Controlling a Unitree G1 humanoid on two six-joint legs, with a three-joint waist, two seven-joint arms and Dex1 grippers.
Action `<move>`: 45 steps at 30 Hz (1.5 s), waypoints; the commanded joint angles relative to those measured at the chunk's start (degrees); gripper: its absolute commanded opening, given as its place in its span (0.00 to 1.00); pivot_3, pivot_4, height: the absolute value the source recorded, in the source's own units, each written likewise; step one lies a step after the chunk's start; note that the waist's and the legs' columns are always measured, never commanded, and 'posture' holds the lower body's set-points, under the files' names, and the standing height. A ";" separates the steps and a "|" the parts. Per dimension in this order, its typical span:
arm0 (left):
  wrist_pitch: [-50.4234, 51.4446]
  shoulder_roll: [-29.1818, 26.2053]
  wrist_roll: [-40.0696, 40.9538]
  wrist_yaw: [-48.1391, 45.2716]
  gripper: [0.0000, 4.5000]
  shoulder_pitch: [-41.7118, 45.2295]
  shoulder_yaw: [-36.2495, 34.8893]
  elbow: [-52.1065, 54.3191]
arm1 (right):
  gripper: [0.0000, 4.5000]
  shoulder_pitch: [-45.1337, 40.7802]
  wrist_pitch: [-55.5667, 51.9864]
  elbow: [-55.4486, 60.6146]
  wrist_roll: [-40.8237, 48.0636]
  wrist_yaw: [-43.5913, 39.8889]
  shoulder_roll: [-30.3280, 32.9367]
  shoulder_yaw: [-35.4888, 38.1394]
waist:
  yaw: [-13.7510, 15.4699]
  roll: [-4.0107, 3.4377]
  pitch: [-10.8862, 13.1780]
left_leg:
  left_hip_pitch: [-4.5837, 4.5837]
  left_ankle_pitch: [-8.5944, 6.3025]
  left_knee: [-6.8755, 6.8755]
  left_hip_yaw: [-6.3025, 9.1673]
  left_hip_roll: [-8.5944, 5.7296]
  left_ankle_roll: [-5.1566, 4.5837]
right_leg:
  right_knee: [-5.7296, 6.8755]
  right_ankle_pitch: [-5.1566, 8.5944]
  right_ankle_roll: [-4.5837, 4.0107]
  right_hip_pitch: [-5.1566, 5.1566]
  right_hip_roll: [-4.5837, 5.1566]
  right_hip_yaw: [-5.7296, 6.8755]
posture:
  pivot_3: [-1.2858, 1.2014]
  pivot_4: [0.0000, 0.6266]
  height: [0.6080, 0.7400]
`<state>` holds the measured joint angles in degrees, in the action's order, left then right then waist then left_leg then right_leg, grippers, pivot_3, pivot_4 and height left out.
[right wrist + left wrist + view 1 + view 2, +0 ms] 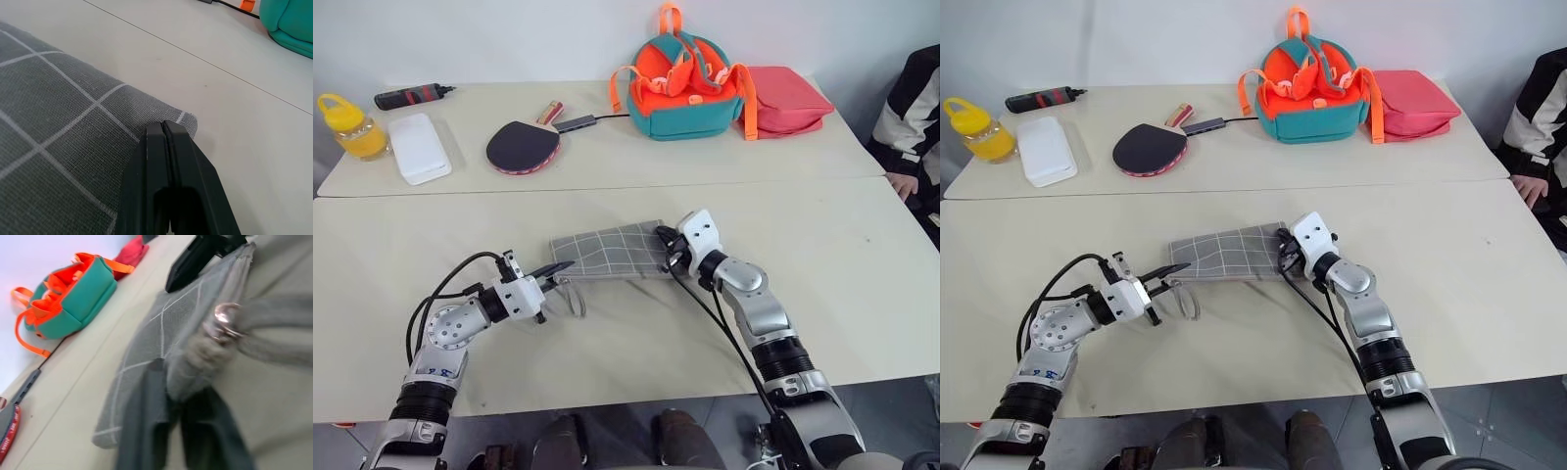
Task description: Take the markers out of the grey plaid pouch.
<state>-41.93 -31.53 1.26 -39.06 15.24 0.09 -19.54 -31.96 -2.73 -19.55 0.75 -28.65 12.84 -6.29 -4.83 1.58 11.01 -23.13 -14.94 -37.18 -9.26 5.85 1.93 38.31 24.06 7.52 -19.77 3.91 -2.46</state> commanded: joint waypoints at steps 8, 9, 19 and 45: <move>4.82 2.25 -2.17 2.46 0.00 -1.27 2.53 4.46 | 0.37 0.51 -11.48 13.32 12.69 -10.45 2.24 3.28 | 0.21 0.00 0.00 | -0.01 0.00 0.00 0.01 -0.01 0.00 | -0.01 0.00 0.00 0.00 0.01 -0.01 | 0.52 0.24 1.00; 5.68 2.77 -3.64 3.61 0.00 -1.30 2.87 4.90 | 0.45 1.05 -15.67 17.10 16.48 -13.07 3.13 3.52 | 0.29 0.00 0.00 | -0.02 0.00 0.00 0.01 -0.01 0.00 | -0.01 0.00 0.00 0.00 0.01 -0.01 | 0.52 0.24 1.00; 16.05 9.48 -15.53 14.22 0.00 0.32 6.91 11.70 | 0.67 8.43 -37.98 40.75 32.38 -26.01 18.00 -2.94 | 2.72 0.03 -0.07 | -0.03 -0.12 -0.07 0.10 -0.12 -0.20 | -0.39 -0.04 0.07 0.24 0.09 0.03 | 0.52 0.24 1.00; 19.55 7.47 -15.48 15.30 0.00 0.22 7.03 14.55 | 0.01 8.72 -32.57 32.85 21.40 -13.40 8.64 -4.43 | 3.12 0.04 -0.08 | -0.05 -0.17 -0.10 -0.61 -0.04 -0.15 | -0.37 -0.05 0.09 0.06 0.00 -0.10 | 0.52 0.24 1.00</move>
<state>-22.77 -23.05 -15.41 -23.46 16.84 7.89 -5.46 -22.33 -36.83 13.14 21.66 -40.53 19.88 -13.18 -1.71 1.62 10.93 -23.18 -15.12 -37.28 -9.89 5.81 1.78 37.94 24.01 7.61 -19.71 3.90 -2.58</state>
